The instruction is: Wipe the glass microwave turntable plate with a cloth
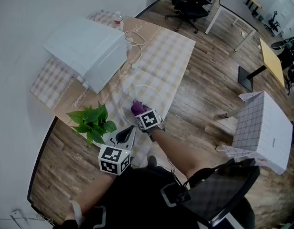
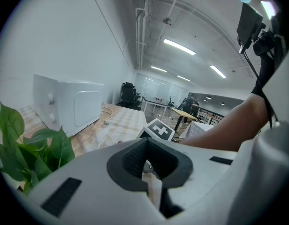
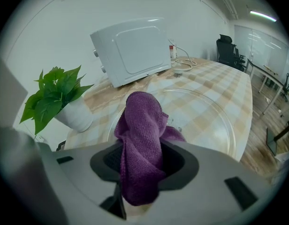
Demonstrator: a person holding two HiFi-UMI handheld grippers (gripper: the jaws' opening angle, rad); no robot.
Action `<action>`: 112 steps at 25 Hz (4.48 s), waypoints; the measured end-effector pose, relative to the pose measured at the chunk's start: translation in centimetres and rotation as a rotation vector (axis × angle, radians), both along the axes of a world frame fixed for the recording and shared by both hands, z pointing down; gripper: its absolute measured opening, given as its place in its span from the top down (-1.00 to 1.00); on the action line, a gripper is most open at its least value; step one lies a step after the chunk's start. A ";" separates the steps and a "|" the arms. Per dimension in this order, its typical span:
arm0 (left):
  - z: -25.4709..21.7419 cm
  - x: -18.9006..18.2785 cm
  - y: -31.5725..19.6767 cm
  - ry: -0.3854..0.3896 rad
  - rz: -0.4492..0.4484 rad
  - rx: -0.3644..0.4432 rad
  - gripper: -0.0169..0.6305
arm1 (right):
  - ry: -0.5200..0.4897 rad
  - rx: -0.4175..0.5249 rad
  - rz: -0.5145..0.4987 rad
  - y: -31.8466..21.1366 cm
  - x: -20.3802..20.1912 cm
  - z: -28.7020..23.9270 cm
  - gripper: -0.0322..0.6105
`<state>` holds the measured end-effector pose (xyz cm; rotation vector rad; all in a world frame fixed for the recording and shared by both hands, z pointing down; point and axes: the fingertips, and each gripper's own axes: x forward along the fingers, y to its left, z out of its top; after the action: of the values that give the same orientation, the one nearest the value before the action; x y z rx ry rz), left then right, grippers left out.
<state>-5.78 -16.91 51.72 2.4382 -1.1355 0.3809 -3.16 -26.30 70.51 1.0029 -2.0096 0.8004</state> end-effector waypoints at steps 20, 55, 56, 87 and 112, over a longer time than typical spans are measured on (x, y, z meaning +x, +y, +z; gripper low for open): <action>-0.6 2.5 1.0 -0.011 0.015 0.015 0.94 | 0.032 -0.025 0.052 3.9 6.4 -0.3 0.35; 0.5 -8.6 1.7 -0.021 -0.204 -0.017 0.94 | -0.011 0.004 -0.193 -1.0 -10.0 -0.4 0.35; 0.5 -8.7 1.7 -0.019 -0.207 -0.020 0.94 | -0.012 0.003 -0.193 -0.8 -10.0 -0.3 0.35; -0.7 -2.0 3.7 -0.031 -0.115 0.012 0.94 | -0.024 -0.014 -0.113 5.4 -1.2 -0.5 0.35; -4.5 0.5 2.8 -0.030 -0.135 0.125 0.94 | -0.227 0.257 -0.044 7.0 6.5 -12.3 0.35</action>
<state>-5.25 -14.12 47.21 2.4511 -1.3663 0.3134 3.39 -19.31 58.23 1.0435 -2.3680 0.6675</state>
